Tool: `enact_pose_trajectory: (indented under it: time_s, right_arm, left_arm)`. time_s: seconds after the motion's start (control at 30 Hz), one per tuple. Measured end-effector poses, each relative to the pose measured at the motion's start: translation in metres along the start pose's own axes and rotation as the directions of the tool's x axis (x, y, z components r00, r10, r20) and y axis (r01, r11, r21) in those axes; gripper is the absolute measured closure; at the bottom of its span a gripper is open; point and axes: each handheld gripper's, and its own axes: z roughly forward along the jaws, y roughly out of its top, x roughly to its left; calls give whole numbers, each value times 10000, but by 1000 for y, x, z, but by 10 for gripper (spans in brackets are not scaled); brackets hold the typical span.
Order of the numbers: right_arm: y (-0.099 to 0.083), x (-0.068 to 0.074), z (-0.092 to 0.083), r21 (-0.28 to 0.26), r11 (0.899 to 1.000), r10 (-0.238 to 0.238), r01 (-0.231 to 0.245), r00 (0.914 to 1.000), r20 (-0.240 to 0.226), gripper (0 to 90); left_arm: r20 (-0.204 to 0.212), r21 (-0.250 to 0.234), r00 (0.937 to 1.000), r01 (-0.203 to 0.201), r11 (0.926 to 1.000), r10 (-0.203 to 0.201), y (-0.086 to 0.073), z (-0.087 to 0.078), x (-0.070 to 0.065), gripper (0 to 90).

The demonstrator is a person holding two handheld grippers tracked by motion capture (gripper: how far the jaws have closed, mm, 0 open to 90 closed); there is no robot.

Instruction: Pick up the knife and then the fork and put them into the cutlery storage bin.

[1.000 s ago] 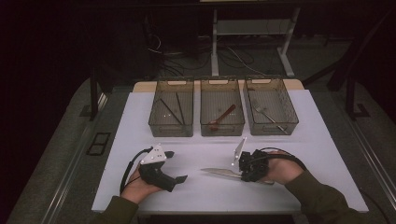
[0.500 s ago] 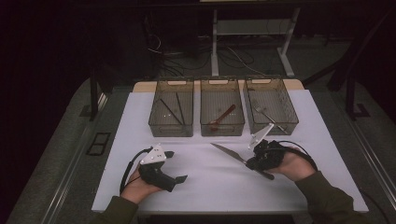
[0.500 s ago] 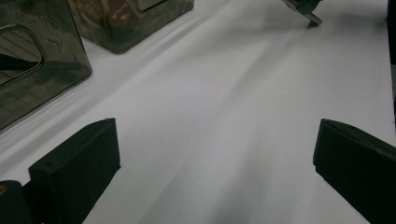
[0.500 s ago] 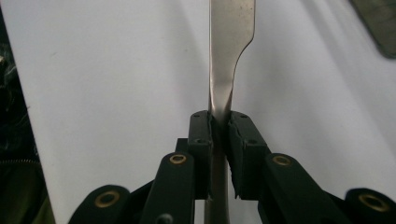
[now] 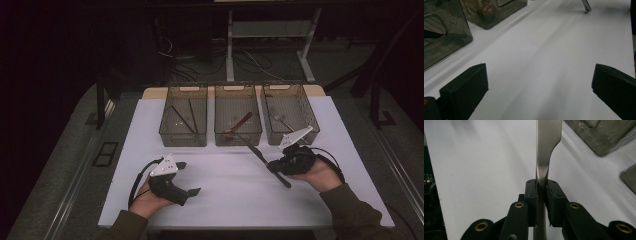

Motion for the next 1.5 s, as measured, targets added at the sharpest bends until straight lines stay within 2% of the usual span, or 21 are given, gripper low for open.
enact_pose_trajectory:
  time_s: [0.2,0.3,0.5,0.6,0.8,1.0,1.33,1.5]
  right_arm:
    - [-3,-4,-7,-644,9977,228,-223,9997,67,787]
    - [-4,-6,-11,-1050,9939,361,-350,9993,85,787]
    - [-7,-11,-16,-1506,9863,704,-670,9974,171,787]
    - [-8,-14,-19,-1885,9777,982,-920,9949,233,787]
    - [-9,-20,-26,-2484,9629,1192,-1054,9920,410,787]
    - [-9,-24,-32,-2904,9488,1457,-1240,9878,543,787]
    - [-5,-28,-39,-3301,9346,1639,-1324,9840,694,787]
    - [-1,-30,-43,-3425,9306,1666,-1289,9825,830,787]
  left_arm:
    - [11,-25,10000,-2,10000,2,0,0,0,0]
    - [11,-52,10000,9,10000,-9,0,0,0,0]
    - [58,-122,9999,86,9999,-85,0,1,0,0]
    - [117,-174,9998,135,9998,-133,0,2,0,0]
    - [208,-210,9994,289,9994,-284,0,4,-1,0]
    - [219,-400,9986,492,9980,-484,1,1,0,0]
    - [187,-479,9984,545,9974,-537,1,-1,0,0]
    - [191,-462,9987,490,9977,-482,1,0,1,0]
